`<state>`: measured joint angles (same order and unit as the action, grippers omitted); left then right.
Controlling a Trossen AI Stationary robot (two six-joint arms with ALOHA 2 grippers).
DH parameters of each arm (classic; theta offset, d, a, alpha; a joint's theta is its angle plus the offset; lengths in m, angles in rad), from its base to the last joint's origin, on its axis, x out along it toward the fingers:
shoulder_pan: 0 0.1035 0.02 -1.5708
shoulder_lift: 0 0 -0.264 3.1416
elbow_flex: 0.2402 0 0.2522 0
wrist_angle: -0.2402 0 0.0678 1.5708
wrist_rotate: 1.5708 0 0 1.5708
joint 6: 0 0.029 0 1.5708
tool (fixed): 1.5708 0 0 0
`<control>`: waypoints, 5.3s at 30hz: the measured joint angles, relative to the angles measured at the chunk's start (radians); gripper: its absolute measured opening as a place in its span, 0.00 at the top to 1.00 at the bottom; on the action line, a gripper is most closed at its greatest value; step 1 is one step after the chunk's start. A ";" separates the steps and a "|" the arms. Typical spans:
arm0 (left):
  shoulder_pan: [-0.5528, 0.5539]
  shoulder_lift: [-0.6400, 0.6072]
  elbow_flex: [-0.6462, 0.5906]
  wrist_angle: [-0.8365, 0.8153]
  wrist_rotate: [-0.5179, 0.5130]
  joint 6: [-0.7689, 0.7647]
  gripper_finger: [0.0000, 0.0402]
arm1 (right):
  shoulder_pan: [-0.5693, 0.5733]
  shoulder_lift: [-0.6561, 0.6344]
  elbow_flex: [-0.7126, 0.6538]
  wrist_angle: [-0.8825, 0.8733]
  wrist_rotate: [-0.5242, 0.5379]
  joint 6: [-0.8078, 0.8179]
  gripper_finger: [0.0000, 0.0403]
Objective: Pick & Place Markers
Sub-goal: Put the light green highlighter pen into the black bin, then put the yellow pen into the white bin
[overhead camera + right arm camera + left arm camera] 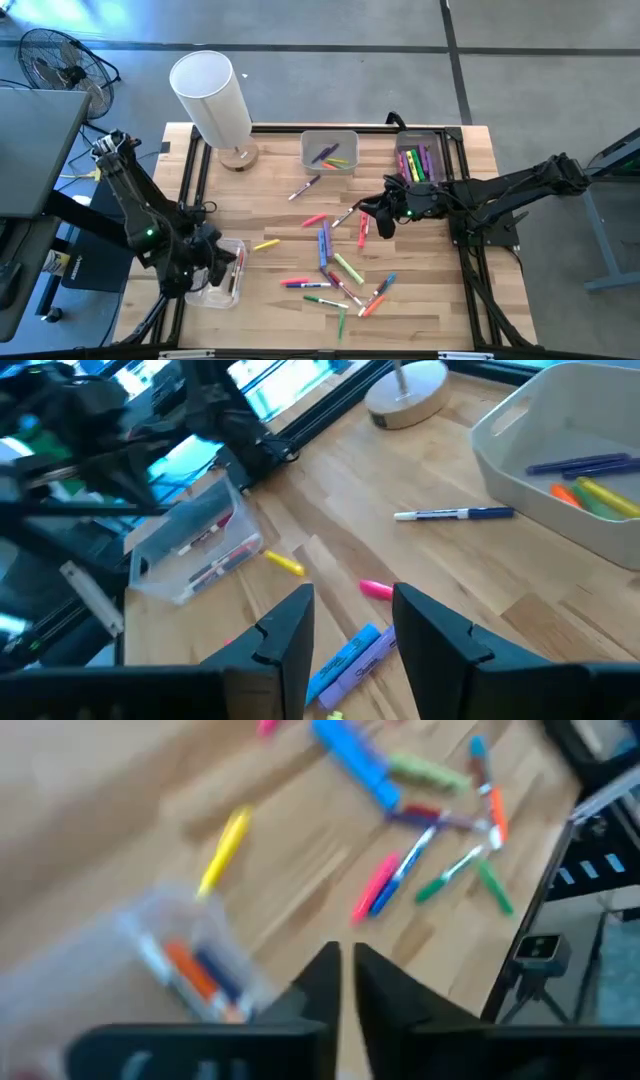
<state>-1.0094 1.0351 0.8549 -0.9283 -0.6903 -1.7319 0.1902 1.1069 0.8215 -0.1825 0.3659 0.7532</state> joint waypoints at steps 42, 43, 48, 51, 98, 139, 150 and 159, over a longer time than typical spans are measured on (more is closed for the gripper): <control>0.604 0.051 0.035 0.447 0.422 1.047 1.00 | 0.142 1.022 0.898 -0.931 -0.170 0.234 0.64; 0.604 0.051 0.035 0.447 0.422 1.047 1.00 | 0.142 1.028 0.898 -0.925 -0.170 0.234 0.64; 0.603 0.051 0.034 0.447 0.422 1.044 1.00 | 0.142 1.054 0.898 -0.876 -0.203 0.212 0.63; 0.603 0.051 0.034 0.447 0.422 1.043 1.00 | 0.142 1.056 0.898 -0.856 -0.219 0.212 0.63; 0.604 0.051 0.034 0.452 0.434 1.020 1.00 | 0.144 0.885 0.897 -1.027 -0.087 0.189 0.90; 0.750 0.164 0.034 0.590 0.196 0.866 1.00 | -1.081 0.274 0.065 -0.529 -0.190 -0.493 0.95; 0.755 0.221 0.033 0.591 0.227 0.802 1.00 | -1.085 0.175 0.065 -0.526 -0.262 -0.552 0.95; 0.755 0.221 0.033 0.589 0.179 0.810 0.81 | -1.005 -0.038 0.065 -0.488 -0.379 -0.502 0.95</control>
<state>-0.2543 1.2564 0.8883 -0.3393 -0.5110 -0.9215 -0.8152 1.0692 0.8867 -0.6705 -0.0128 0.2508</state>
